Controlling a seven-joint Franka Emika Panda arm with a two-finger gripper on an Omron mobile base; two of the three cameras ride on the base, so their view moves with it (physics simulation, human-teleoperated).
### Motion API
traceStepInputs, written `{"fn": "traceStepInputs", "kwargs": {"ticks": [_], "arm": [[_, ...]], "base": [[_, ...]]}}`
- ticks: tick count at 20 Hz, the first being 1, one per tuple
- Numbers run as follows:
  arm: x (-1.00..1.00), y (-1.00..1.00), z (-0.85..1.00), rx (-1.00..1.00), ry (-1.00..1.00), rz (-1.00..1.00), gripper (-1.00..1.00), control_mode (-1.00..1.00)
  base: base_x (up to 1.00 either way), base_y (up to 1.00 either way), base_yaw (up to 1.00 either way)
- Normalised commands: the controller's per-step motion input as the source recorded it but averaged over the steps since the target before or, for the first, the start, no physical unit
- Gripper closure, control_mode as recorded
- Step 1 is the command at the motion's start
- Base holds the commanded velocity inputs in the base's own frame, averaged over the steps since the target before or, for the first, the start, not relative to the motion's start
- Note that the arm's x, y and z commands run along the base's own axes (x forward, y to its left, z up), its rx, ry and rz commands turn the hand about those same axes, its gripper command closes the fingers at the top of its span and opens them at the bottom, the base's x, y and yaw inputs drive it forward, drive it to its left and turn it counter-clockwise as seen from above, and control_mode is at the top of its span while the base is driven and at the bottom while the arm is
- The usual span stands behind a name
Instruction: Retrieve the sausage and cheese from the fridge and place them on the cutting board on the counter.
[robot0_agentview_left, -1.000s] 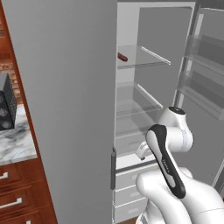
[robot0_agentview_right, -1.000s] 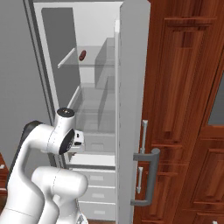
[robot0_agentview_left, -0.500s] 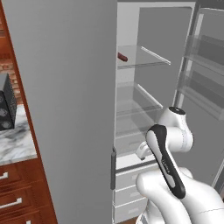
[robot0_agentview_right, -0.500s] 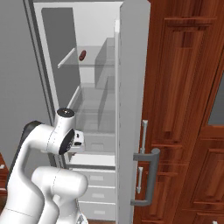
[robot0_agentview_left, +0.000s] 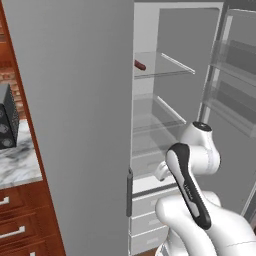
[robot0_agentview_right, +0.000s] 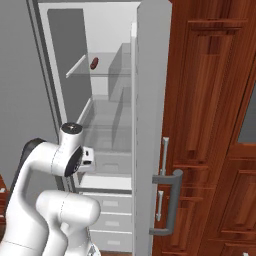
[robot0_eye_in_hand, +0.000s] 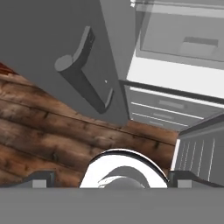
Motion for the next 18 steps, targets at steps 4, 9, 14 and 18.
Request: {"fn": "traceStepInputs", "kwargs": {"ticks": [4,9,14,18], "arm": [[0.25,0.0,0.58,0.1,-0.26,0.03,-1.0,-1.0],[0.37,0.03,0.77,0.05,-0.16,0.0,-1.0,-1.0],[0.44,-0.01,0.72,0.03,-0.12,-0.03,-1.0,-1.0],[0.44,0.0,0.7,0.0,-0.01,-0.13,-1.0,-1.0]], "base": [[0.0,0.0,0.0],[0.0,0.0,0.0],[0.0,0.0,0.0],[0.0,0.0,0.0]]}}
